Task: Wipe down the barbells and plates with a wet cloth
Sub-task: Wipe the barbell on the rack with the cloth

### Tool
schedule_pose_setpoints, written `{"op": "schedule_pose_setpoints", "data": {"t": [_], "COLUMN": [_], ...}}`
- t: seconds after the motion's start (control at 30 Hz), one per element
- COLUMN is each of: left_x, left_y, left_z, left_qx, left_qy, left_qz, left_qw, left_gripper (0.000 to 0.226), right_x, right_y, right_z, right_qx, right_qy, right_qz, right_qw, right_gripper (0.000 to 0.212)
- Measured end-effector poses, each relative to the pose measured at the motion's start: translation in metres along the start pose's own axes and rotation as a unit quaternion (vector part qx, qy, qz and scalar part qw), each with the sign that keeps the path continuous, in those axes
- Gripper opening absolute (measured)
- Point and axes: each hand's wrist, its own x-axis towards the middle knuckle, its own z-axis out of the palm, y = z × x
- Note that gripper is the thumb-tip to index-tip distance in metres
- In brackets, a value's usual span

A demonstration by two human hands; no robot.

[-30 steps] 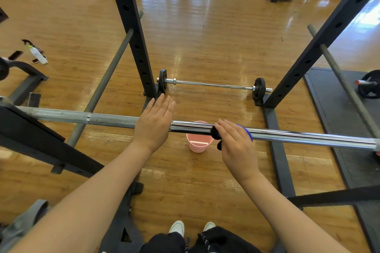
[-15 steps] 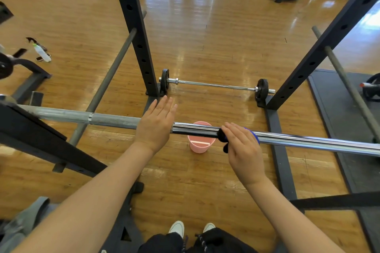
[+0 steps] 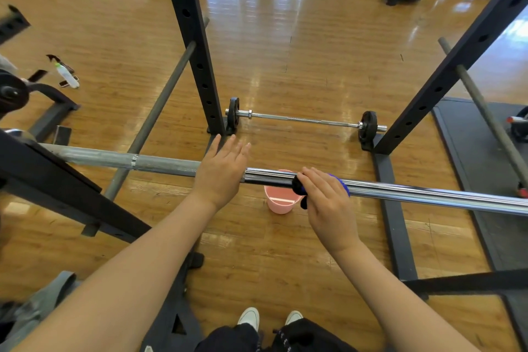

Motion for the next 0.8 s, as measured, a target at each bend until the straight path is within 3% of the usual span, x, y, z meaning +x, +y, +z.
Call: {"op": "schedule_pose_setpoints", "data": {"t": [0.1,0.23,0.33,0.53,0.67,0.8], "left_x": [0.0,-0.009,-0.01,-0.004,-0.001,0.007], "left_y": [0.003,0.008,0.012,0.004,0.002,-0.002], "left_z": [-0.001,0.003,0.005,0.002,-0.004,-0.012], "left_qx": [0.014,0.002,-0.023,0.004,-0.029,-0.065], "left_qy": [0.039,0.043,0.056,0.051,-0.002,-0.123], "left_qz": [-0.008,-0.067,-0.108,-0.056,-0.029,-0.037], "left_qw": [0.999,0.997,0.992,0.997,0.999,0.99], "left_gripper": [0.044,0.054,0.06,0.05,0.051,0.033], "right_x": [-0.001,0.003,0.003,-0.001,-0.001,-0.003], "right_y": [0.002,-0.003,-0.003,0.001,0.002,0.002], "right_z": [-0.002,-0.005,-0.004,0.001,0.0,-0.003], "right_qx": [0.003,0.003,-0.002,0.009,0.0,-0.003], "right_qy": [0.013,0.032,0.042,0.041,0.029,0.029], "right_qz": [0.005,-0.004,-0.005,0.004,0.006,0.019], "right_qw": [1.0,0.999,0.999,0.999,1.0,0.999], "right_gripper": [0.037,0.059,0.058,0.046,0.033,0.034]}}
